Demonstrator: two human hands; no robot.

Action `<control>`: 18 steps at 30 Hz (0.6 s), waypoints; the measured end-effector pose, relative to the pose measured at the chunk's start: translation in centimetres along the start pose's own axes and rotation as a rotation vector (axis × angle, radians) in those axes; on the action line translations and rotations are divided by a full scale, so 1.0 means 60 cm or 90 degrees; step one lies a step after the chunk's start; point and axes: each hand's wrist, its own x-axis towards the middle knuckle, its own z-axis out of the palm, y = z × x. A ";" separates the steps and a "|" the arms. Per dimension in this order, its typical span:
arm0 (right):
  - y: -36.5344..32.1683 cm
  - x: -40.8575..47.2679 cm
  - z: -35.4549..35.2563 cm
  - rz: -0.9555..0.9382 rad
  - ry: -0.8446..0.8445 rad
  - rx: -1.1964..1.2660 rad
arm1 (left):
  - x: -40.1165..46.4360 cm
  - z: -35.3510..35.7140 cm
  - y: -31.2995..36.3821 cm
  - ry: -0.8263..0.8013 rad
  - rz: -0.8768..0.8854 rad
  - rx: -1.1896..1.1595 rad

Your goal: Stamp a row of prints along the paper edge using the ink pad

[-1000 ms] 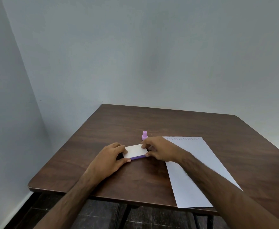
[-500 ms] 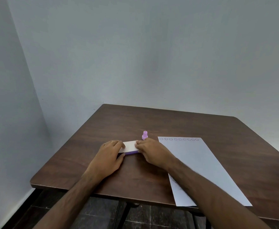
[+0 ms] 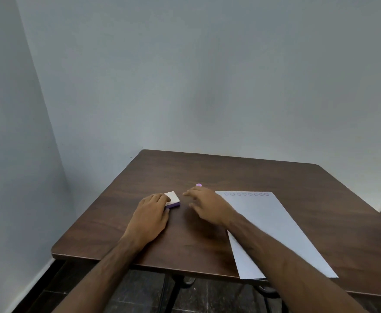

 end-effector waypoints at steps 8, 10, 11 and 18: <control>0.135 -0.140 -0.055 0.204 -0.061 -0.097 | 0.034 0.016 0.087 -0.085 0.171 0.029; 0.155 -0.145 -0.048 0.202 -0.099 -0.095 | 0.053 0.035 0.121 -0.120 0.188 0.007; 0.165 -0.139 -0.044 0.200 -0.095 -0.097 | 0.067 0.046 0.135 -0.133 0.191 0.003; 0.214 -0.050 -0.011 0.177 -0.026 -0.120 | 0.173 0.125 0.159 -0.104 0.217 0.106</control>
